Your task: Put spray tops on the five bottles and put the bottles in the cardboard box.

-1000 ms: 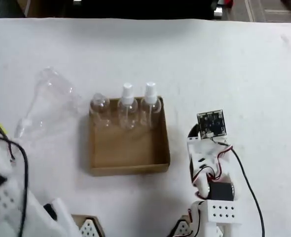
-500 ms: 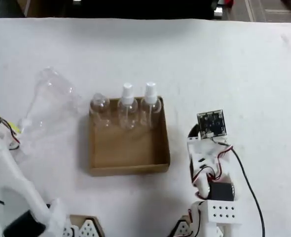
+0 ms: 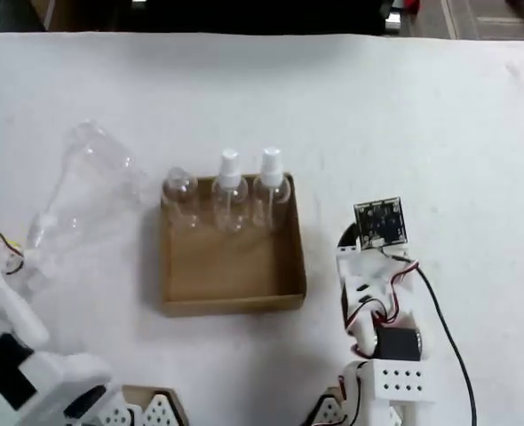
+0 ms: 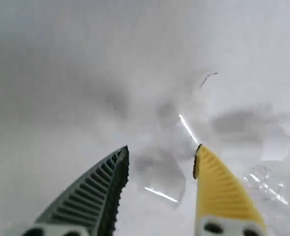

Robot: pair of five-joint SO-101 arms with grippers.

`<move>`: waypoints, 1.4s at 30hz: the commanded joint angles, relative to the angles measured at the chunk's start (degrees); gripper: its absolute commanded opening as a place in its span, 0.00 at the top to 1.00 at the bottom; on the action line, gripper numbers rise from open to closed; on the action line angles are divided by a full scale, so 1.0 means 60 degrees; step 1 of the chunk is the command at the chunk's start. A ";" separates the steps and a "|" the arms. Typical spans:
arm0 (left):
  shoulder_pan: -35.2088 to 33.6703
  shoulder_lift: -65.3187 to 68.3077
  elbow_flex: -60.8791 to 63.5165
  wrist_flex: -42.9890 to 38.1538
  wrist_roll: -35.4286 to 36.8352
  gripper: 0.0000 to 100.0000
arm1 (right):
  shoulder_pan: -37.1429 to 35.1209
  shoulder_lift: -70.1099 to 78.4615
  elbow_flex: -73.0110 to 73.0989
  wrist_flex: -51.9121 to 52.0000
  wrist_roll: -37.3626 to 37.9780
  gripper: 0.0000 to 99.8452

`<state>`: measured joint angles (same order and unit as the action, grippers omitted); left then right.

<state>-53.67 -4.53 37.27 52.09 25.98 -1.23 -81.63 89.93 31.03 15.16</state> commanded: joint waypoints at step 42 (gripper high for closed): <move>0.1297 0.2527 -0.2256 0.1128 0.1040 0.85 | -0.0286 -0.0081 -0.0029 -0.0168 0.0132 0.98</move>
<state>-47.78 10.59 26.11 58.24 32.04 -2.90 -81.63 89.93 31.03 15.25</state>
